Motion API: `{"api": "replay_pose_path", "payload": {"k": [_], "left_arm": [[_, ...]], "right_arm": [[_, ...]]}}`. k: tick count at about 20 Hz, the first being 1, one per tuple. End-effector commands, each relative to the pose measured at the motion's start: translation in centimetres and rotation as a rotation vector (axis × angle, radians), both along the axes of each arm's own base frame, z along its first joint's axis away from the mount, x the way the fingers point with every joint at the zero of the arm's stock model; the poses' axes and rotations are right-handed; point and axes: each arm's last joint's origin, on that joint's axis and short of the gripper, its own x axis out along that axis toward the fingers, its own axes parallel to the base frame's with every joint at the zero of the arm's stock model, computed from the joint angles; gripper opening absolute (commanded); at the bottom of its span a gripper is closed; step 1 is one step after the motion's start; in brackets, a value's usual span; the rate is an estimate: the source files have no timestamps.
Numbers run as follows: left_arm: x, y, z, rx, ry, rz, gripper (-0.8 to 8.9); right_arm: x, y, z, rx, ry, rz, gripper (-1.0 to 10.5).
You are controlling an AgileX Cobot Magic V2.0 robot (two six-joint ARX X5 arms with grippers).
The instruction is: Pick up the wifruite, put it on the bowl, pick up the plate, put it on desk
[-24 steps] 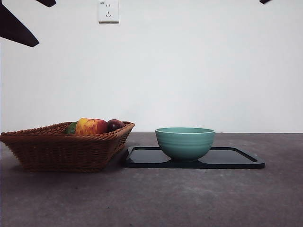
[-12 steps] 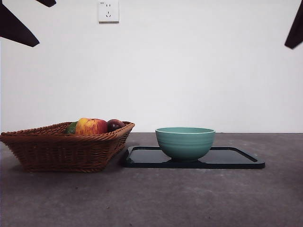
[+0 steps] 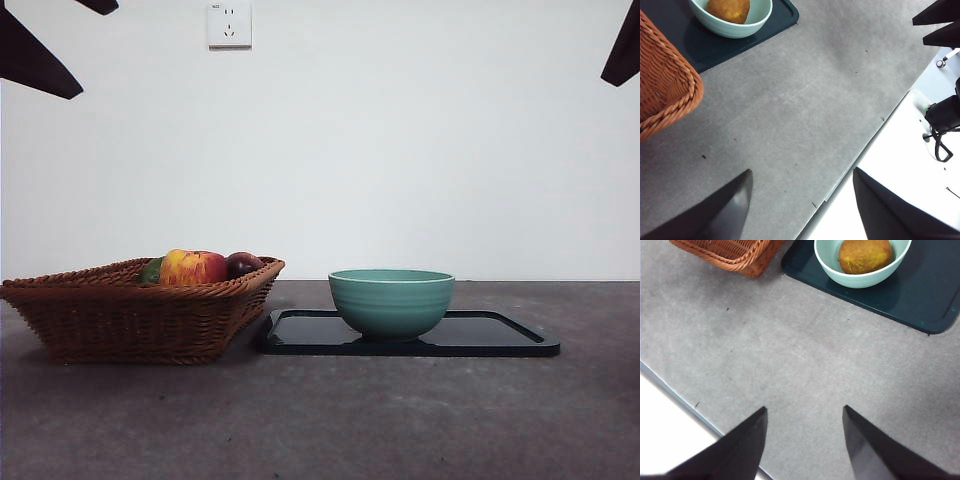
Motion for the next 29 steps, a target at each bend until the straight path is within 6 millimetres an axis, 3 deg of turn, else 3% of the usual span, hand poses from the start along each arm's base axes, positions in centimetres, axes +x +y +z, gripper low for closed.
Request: {"api": "replay_pose_path", "payload": {"k": [1,11,17,22,29], "left_arm": [[0.1,-0.1,0.3,-0.003,-0.018,-0.013,3.2],[0.1,-0.1,0.2,-0.005,-0.005,-0.006,3.19],[1.1,-0.9,1.3,-0.073,-0.095,0.001,3.15],[4.9,-2.9,3.0,-0.046,-0.108,-0.014,3.15],[13.2,-8.0,5.3,-0.006,-0.16,-0.064,3.15]], "right_arm": [[0.1,0.2,0.3,0.009,-0.01,0.011,2.4],[0.1,0.2,0.3,0.009,-0.01,0.011,2.4],[0.1,0.2,0.3,0.009,-0.01,0.011,2.4],[0.1,0.2,0.3,0.009,-0.01,0.011,2.4],[0.0,0.3,0.3,0.039,0.009,0.046,2.4]]}}
